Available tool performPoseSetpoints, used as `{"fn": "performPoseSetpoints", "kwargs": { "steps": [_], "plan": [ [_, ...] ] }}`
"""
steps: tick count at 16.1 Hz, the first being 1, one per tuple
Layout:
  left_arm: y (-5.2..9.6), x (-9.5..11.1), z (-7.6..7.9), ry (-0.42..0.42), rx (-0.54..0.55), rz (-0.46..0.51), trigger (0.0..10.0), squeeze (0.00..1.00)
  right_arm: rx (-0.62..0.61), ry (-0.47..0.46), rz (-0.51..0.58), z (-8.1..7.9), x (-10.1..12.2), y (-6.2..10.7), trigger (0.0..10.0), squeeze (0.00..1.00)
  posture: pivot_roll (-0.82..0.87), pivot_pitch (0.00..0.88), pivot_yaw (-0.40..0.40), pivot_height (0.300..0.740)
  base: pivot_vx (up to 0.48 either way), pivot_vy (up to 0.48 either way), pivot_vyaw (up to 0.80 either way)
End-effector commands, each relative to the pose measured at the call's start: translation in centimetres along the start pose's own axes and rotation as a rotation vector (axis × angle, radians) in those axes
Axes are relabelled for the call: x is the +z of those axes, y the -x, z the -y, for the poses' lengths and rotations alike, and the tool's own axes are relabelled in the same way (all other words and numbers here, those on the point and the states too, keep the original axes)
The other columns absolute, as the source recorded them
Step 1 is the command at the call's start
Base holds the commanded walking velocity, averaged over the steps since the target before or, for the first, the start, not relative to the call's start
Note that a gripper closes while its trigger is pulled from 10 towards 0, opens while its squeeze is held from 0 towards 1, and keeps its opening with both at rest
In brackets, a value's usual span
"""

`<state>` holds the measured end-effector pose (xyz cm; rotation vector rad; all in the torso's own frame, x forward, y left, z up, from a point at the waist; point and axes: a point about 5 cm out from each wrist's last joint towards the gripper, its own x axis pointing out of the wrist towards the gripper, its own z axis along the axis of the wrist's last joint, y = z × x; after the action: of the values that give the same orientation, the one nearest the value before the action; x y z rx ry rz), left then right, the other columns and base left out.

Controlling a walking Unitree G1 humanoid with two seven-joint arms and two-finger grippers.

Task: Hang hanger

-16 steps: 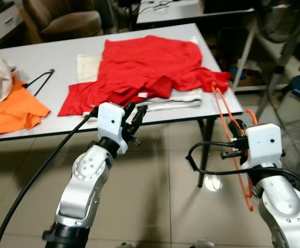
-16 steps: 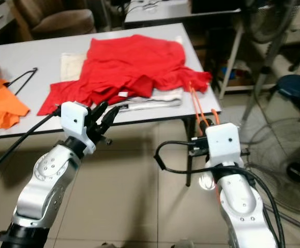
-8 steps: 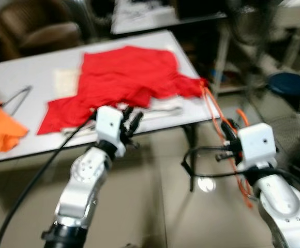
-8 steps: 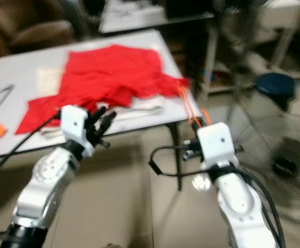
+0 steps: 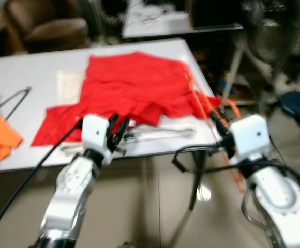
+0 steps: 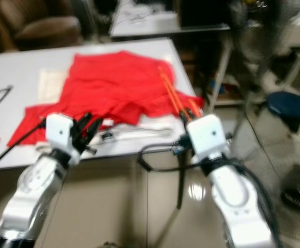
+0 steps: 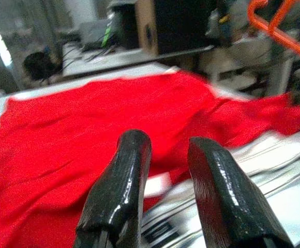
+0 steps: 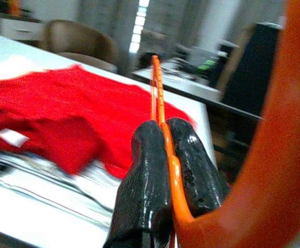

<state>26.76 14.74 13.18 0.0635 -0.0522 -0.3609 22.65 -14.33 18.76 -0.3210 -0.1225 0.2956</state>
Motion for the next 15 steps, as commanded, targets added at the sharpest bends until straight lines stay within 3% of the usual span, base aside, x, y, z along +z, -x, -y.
{"fn": "performPoseSetpoints", "kwargs": {
  "steps": [1, 3, 6, 8, 9, 11, 15],
  "plan": [
    [0.0, -0.1, 0.4, 0.011, -0.038, 0.004, 10.0, 0.00, 0.008, 0.008, 0.022, 0.2, 0.3, 0.4, 10.0, 0.00, -0.11, 0.037, 0.087, 0.740, 0.000, 0.000, 0.00],
    [-0.5, 0.4, 0.4, 0.046, -0.070, 0.036, 10.0, 0.00, 0.002, -0.018, 0.040, 0.4, 0.4, 0.6, 10.0, 0.00, -0.12, 0.027, 0.109, 0.740, 0.000, 0.000, 0.00],
    [-1.3, 0.3, 0.5, 0.011, -0.071, 0.027, 10.0, 0.00, -0.028, -0.038, 0.053, 0.3, 0.5, 0.6, 10.0, 0.00, -0.14, 0.028, 0.141, 0.740, 0.000, 0.000, 0.00],
    [-1.7, -0.2, 0.0, -0.002, -0.051, 0.002, 10.0, 0.00, -0.032, 0.027, 0.038, 0.5, 0.3, 0.6, 10.0, 0.00, -0.16, 0.023, 0.148, 0.740, 0.000, 0.000, 0.00],
    [-1.8, -0.2, -0.2, 0.004, -0.047, 0.004, 10.0, 0.00, -0.029, 0.041, 0.045, 0.8, 0.6, 0.6, 10.0, 0.00, -0.16, 0.021, 0.145, 0.740, 0.000, 0.000, 0.00],
    [-2.2, 0.3, -1.2, 0.007, -0.016, 0.022, 10.0, 0.00, -0.091, -0.018, 0.147, 3.6, 3.1, -0.1, 10.0, 0.00, -0.16, 0.018, 0.108, 0.740, 0.000, 0.000, 0.00],
    [-1.7, 0.4, -2.2, 0.021, 0.061, 0.026, 10.0, 0.00, 0.007, -0.017, 0.131, 3.0, 2.7, -0.7, 10.0, 0.00, -0.13, 0.014, 0.057, 0.740, 0.000, 0.000, 0.00]
  ]
}}
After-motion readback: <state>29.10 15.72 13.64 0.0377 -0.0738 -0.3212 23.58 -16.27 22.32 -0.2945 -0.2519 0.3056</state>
